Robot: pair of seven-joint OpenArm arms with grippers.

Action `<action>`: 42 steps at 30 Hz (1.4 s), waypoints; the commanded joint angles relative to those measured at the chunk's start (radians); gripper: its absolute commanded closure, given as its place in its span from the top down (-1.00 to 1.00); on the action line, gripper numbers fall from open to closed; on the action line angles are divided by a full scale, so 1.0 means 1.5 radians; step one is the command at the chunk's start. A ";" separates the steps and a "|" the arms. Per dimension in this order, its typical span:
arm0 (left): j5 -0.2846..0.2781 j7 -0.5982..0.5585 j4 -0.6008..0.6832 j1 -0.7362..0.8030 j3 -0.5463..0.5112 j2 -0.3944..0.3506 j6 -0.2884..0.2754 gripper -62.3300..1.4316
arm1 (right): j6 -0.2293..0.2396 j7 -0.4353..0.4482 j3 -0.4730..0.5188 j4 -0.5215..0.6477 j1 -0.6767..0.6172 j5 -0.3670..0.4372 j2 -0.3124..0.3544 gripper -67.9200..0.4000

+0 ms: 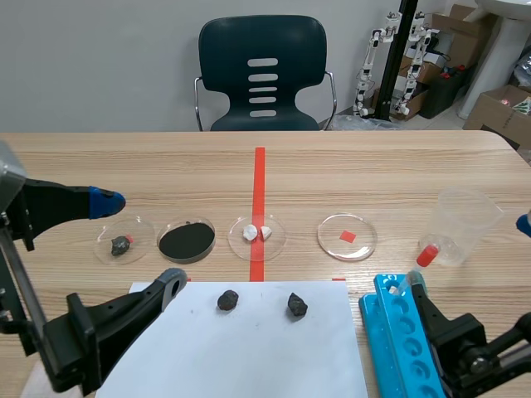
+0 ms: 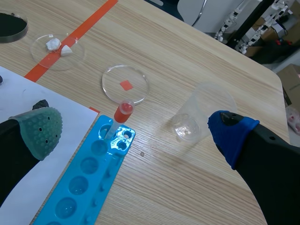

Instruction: Return to the home posture

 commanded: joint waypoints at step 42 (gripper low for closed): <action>-0.005 -0.093 0.036 0.164 -0.145 0.002 -0.079 1.00 | -0.002 0.008 0.002 0.012 0.001 0.004 0.000 1.00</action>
